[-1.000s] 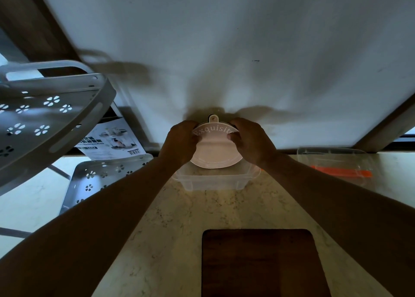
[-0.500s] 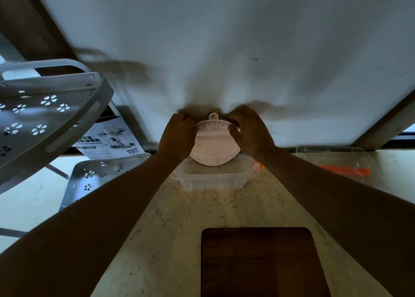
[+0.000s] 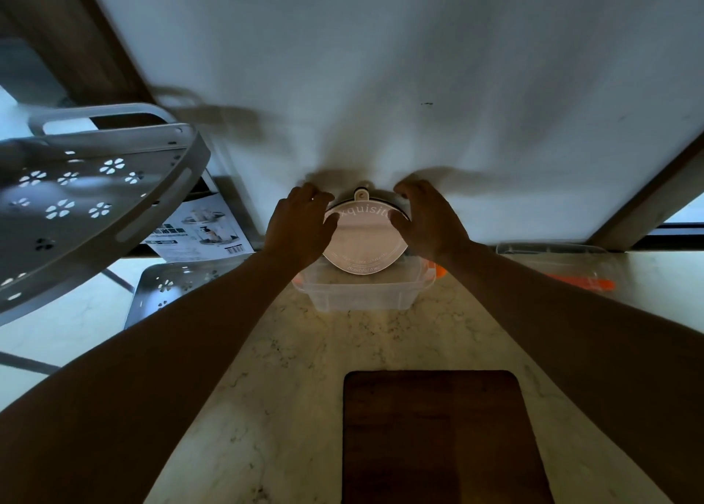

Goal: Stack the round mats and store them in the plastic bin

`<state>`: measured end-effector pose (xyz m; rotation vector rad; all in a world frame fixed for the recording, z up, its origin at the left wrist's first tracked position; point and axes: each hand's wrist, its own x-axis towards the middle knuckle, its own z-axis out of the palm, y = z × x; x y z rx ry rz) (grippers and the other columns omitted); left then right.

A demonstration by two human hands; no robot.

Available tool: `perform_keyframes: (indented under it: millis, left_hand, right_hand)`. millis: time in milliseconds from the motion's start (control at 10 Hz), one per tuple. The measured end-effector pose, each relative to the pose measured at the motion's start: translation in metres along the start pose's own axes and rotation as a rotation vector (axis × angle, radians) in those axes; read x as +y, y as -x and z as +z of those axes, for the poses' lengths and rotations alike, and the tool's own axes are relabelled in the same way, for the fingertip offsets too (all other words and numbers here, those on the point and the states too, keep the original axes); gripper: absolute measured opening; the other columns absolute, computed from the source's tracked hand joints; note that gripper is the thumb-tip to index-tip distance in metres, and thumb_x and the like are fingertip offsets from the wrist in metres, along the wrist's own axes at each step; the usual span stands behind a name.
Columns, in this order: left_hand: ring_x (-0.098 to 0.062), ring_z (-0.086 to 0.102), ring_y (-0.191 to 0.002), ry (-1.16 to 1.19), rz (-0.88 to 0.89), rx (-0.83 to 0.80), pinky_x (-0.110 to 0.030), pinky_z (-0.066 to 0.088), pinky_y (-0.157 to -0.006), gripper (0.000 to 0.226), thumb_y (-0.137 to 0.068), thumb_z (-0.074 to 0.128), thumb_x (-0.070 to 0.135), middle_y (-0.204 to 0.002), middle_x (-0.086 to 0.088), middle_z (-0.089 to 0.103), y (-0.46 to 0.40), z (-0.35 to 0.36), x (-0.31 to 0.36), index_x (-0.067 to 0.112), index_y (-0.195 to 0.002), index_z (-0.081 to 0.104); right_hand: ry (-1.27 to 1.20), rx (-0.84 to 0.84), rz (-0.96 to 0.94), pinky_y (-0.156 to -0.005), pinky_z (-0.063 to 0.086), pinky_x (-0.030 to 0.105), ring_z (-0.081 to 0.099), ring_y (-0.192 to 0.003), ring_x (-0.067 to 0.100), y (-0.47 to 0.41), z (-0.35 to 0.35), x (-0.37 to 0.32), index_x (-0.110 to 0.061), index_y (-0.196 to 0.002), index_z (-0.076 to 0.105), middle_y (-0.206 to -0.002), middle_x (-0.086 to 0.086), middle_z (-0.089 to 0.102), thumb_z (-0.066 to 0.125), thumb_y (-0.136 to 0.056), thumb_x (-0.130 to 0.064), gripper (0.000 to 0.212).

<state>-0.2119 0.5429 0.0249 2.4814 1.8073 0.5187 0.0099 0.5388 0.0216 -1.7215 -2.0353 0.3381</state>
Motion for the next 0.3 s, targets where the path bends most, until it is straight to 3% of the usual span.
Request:
perform_keyframes:
  millis: [100, 300]
  left_hand:
    - [-0.032, 0.054, -0.116, -0.050, -0.009, -0.040, -0.047, 0.048, -0.094, 0.041, -0.095, 0.055, 0.034, -0.128, -0.015, 0.057, 0.012, -0.017, 0.004, 0.010, -0.128, 0.056]
    - [-0.036, 0.049, -0.124, -0.121, -0.023, -0.091, -0.048, 0.043, -0.100, 0.060, -0.093, 0.050, 0.048, -0.138, -0.019, 0.050, 0.033, -0.051, 0.010, 0.010, -0.139, 0.042]
  right_hand:
    - [0.059, -0.113, 0.066, -0.106, 0.040, 0.044, 0.044, -0.130, 0.036, 0.016, -0.011, -0.006, -0.012, -0.144, 0.039, -0.146, 0.017, 0.040, 0.063, -0.091, -0.035, 0.063]
    - [0.132, -0.206, 0.079, -0.114, 0.029, 0.046, 0.030, -0.143, 0.034, 0.036, -0.040, -0.022, -0.014, -0.152, 0.024, -0.156, 0.017, 0.029, 0.056, -0.091, -0.051, 0.077]
